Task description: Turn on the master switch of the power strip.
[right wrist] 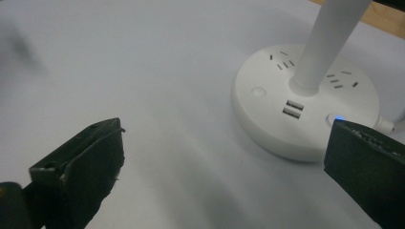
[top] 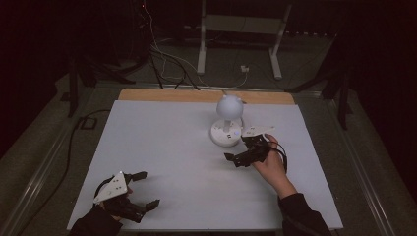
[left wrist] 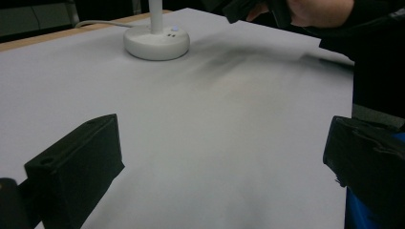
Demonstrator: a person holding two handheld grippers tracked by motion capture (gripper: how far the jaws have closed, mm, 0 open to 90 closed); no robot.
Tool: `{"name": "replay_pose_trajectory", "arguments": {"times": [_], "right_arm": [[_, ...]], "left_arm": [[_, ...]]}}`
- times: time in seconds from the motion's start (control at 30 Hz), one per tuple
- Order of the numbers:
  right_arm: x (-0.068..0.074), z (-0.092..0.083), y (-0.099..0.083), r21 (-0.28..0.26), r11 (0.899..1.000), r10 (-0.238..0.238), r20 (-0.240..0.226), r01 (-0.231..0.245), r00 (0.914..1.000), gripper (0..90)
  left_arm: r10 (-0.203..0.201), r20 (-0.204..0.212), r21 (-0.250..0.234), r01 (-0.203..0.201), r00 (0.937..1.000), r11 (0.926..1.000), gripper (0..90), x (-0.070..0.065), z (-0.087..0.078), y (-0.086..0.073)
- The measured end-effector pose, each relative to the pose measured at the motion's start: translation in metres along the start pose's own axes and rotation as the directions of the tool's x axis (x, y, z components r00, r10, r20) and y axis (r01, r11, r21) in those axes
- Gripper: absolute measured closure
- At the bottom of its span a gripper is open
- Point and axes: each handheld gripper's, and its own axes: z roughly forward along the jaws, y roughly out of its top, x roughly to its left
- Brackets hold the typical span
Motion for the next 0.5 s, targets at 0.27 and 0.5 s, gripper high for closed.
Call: {"name": "replay_pose_trajectory", "arguments": {"times": [0.27, 0.5], "right_arm": [[0.005, -0.017, -0.012, -0.021, 1.000, -0.013, -0.002, 0.013, 0.9999, 0.0], [0.008, -0.034, -0.031, -0.043, 0.999, -0.010, 0.017, 0.011, 0.9998, 0.0]], "left_arm": [[-0.002, 0.000, 0.000, 0.002, 1.0000, 1.0000, 0.1, 0.000, 0.000, 0.000], [0.000, 0.000, 0.002, 0.000, 1.0000, 1.0000, 0.1, 0.000, 0.000, 0.000]]}}
